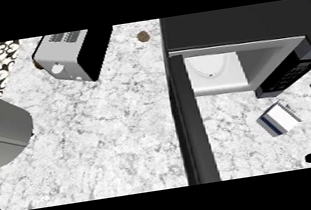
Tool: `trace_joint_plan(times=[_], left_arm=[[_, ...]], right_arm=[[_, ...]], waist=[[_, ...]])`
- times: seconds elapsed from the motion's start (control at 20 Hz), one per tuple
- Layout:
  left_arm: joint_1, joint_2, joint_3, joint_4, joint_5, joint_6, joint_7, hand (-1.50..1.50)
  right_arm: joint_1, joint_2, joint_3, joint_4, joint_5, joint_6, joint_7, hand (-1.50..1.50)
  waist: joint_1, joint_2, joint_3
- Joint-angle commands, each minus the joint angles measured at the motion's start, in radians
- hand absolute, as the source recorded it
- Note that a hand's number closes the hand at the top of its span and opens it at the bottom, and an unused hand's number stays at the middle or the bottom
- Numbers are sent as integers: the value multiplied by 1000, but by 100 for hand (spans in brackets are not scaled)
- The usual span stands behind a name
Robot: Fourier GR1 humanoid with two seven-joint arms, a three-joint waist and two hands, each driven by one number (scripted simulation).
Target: Pick up the milk, place it into the microwave and close the microwave
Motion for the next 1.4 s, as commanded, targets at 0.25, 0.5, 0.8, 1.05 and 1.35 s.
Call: trace_joint_plan(times=[0.25, 0.5, 0.8, 1.05, 1.35], left_arm=[[120, -12, 6, -145, 150, -74, -28, -150], [156, 12, 85, -106, 209, -125, -88, -150], [148, -5, 60, -97, 176, -131, -100, -150], [191, 0, 83, -90, 197, -159, -134, -150], [206, 0, 81, -92, 190, -178, -151, -150]], right_arm=[[-101, -13, 41, 391, 185, -97, -280, -150], [-165, -44, 61, 550, 253, -165, -386, -150], [-259, -47, 57, 737, 254, -174, -505, -150], [-310, -52, 57, 833, 250, -166, -535, -150], [-346, -32, 69, 902, 230, -123, -550, 150]], waist=[[9, 3, 2], [10, 3, 2], [12, 7, 4], [22, 9, 5], [25, 13, 7]])
